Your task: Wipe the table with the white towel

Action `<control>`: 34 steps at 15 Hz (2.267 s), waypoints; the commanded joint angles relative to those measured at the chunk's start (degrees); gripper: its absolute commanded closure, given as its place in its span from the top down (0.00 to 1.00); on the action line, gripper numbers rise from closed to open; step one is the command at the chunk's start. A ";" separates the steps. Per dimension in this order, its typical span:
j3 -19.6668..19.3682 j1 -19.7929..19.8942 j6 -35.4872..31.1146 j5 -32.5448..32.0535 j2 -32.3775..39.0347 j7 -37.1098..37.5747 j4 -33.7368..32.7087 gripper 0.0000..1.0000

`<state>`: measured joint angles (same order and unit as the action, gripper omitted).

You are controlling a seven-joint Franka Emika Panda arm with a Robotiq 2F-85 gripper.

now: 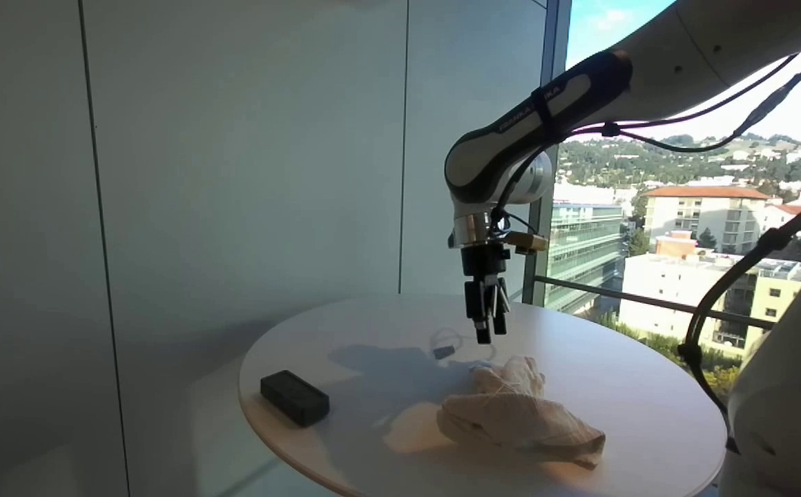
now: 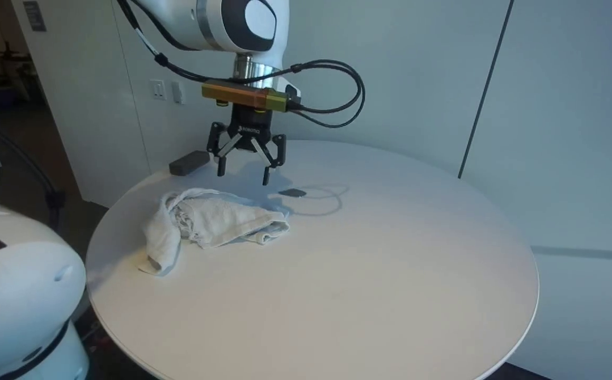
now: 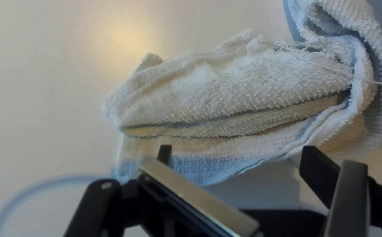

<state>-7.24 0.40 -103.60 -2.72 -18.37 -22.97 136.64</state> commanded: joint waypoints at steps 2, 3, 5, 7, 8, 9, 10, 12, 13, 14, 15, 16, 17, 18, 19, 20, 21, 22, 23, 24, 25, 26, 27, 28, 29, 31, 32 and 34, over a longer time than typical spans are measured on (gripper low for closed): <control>1.07 -2.66 0.06 10.07 6.65 -0.07 0.81 1.00; 1.93 -2.18 0.53 10.36 9.33 4.32 0.83 1.00; 3.27 -1.51 -3.38 9.11 13.44 10.02 3.10 1.00; 3.98 -1.15 -6.65 7.89 17.27 15.82 5.12 1.00; 4.16 -1.09 -6.13 8.24 19.12 18.20 5.17 0.75; 4.34 -1.01 -4.08 8.34 19.57 21.18 3.87 0.75; 4.38 -0.88 -3.10 8.37 19.87 23.80 3.34 0.67; 4.35 -0.67 -0.50 8.68 20.75 28.50 1.90 0.53; 4.32 -0.61 1.07 8.93 20.98 30.75 1.07 0.43; 4.16 -0.42 2.77 9.22 21.31 32.67 0.14 0.37; 4.06 -0.31 4.76 9.56 21.54 34.55 -0.73 0.30; 3.85 -0.06 6.80 10.12 21.73 36.26 -1.66 0.21; 3.63 0.25 7.39 9.38 20.57 38.90 -2.03 0.14; 3.50 0.51 7.63 8.28 19.66 42.31 -2.22 0.09; 3.32 0.88 7.48 7.92 17.95 44.95 -1.97 0.08; 3.18 1.27 7.14 7.03 15.77 47.43 -1.43 0.06; 3.17 1.63 6.76 5.96 14.00 49.87 -0.95 0.04; 3.16 2.06 6.75 4.77 12.10 52.31 -0.45 0.07; 3.26 2.47 6.85 3.40 10.05 54.56 0.05 0.08; 3.51 2.88 6.88 1.95 8.50 56.80 0.19 0.08; 3.93 3.26 7.16 0.24 6.76 59.17 0.34 0.10; 4.35 3.65 7.42 -1.24 5.28 61.66 0.29 0.11; 4.85 4.00 7.78 -2.97 3.70 64.15 0.39 0.11; 5.36 4.35 7.82 -4.54 2.56 66.50 0.30 0.10; 5.95 4.68 8.05 -6.20 1.60 68.92 0.16 0.10; 7.13 5.31 8.43 -10.11 0.01 73.38 -0.26 0.09; 7.65 5.59 8.49 -12.54 -0.47 74.88 -0.82 0.10; 8.31 5.62 6.23 -17.77 -1.60 74.82 -1.21 0.11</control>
<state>-0.85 5.02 -95.98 -14.47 -17.13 49.78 135.60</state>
